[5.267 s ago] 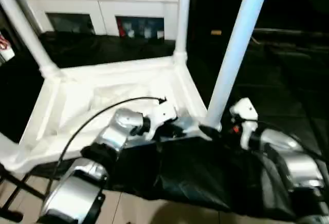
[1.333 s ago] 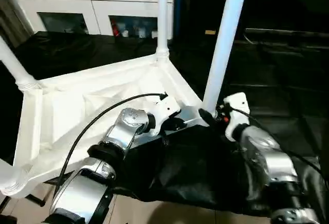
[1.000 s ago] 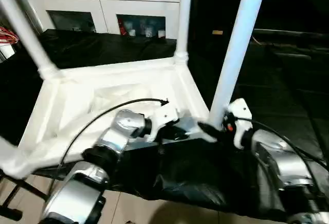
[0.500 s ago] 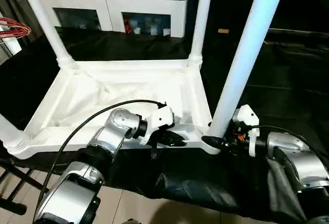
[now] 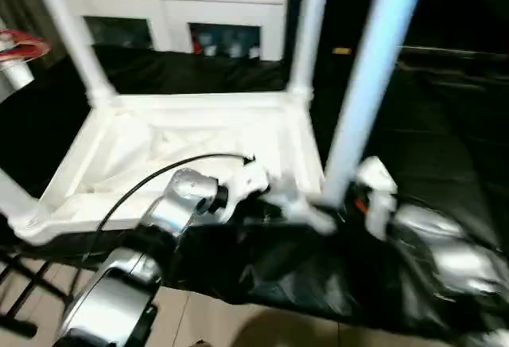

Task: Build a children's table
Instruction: Rotate leg to tighten

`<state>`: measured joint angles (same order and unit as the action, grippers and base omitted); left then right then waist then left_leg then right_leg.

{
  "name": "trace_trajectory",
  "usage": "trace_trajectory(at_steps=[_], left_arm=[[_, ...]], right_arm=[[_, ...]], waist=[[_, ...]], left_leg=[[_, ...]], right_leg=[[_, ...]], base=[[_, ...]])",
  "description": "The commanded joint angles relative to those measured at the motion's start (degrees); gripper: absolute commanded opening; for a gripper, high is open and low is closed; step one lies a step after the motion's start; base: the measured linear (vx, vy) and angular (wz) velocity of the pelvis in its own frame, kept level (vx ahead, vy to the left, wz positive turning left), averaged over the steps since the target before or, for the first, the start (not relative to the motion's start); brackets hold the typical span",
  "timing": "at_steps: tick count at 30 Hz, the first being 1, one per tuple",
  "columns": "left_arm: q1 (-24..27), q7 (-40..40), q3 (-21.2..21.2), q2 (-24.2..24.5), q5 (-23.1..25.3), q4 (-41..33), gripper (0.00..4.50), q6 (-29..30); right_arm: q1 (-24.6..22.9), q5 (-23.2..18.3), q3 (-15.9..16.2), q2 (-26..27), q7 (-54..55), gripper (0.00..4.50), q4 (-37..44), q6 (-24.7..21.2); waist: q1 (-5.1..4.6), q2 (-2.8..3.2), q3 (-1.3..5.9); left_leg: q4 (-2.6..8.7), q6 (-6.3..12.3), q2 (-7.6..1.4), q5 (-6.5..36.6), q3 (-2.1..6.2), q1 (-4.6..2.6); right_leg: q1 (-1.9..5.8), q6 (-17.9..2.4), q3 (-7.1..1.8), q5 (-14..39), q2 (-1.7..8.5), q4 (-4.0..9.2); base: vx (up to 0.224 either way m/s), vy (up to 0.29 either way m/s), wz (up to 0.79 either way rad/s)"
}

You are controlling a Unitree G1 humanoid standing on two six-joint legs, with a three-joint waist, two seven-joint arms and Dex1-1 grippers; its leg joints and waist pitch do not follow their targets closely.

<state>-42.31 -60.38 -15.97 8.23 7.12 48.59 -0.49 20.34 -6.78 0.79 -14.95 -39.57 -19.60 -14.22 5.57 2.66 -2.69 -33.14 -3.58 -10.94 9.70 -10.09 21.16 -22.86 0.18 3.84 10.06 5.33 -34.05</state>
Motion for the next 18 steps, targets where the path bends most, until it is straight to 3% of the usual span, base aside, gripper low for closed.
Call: trace_trajectory(at_steps=[1,4,7,12,13,18], left_arm=[[-2.9,6.0,1.5,-3.5,-0.9,-1.1,0.0,0.7],[-3.8,9.4,1.4,-6.0,-0.5,-0.6,0.0,1.9],[-4.3,12.5,1.1,-7.7,0.2,-0.2,0.0,2.6],[-4.4,14.4,-0.1,-8.3,1.8,0.6,0.0,1.4],[-4.0,13.7,-0.4,-8.0,1.9,0.2,0.0,1.2],[-2.4,9.5,-1.0,-6.2,1.3,-1.3,0.0,-0.2]], right_arm=[[-0.3,1.2,3.3,4.4,4.9,2.24,-3.8,-2.1],[1.8,1.1,0.9,9.5,13.8,2.1,-7.0,-3.1],[3.8,0.7,-1.1,13.6,19.9,2.05,-9.4,-3.2],[5.7,2.2,-1.1,15.6,22.7,2.05,-12.0,0.2],[5.6,1.7,-1.1,15.5,21.5,2.58,-11.5,1.1],[4.0,0.5,-0.8,13.6,15.8,3.07,-8.1,1.8]], waist=[[-0.31,-0.74,3.3],[-0.93,-0.81,3.42],[-1.19,-0.61,3.48],[-1.56,-0.48,3.65],[-1.59,-0.51,3.58],[-1.74,-0.24,3.68]], left_leg=[[4.3,0.01,-1.74,18.0,0.72,-0.91],[4.36,0.16,-1.62,17.2,0.77,-0.47],[4.29,0.58,-1.55,16.7,0.71,-0.5],[4.16,1.08,-1.5,15.9,0.64,-0.43],[4.15,1.25,-1.47,15.8,0.59,-0.39],[4.09,2.3,-1.52,15.2,0.58,-0.27]], right_leg=[[2.22,-9.8,-2.09,22.0,3.18,5.23],[2.53,-10.4,-2.06,18.9,3.01,4.87],[2.56,-10.9,-2.12,17.4,3.06,4.83],[2.66,-11.7,-2.11,13.7,3.0,4.57],[2.68,-11.7,-2.1,13.6,2.96,4.61],[2.95,-12.4,-2.09,11.4,2.91,4.47]], base=[[0.0,0.0,0.0],[0.0,0.0,0.0],[0.0,0.0,0.0],[0.0,0.0,0.0],[0.0,0.0,0.0],[0.0,0.0,0.0]])
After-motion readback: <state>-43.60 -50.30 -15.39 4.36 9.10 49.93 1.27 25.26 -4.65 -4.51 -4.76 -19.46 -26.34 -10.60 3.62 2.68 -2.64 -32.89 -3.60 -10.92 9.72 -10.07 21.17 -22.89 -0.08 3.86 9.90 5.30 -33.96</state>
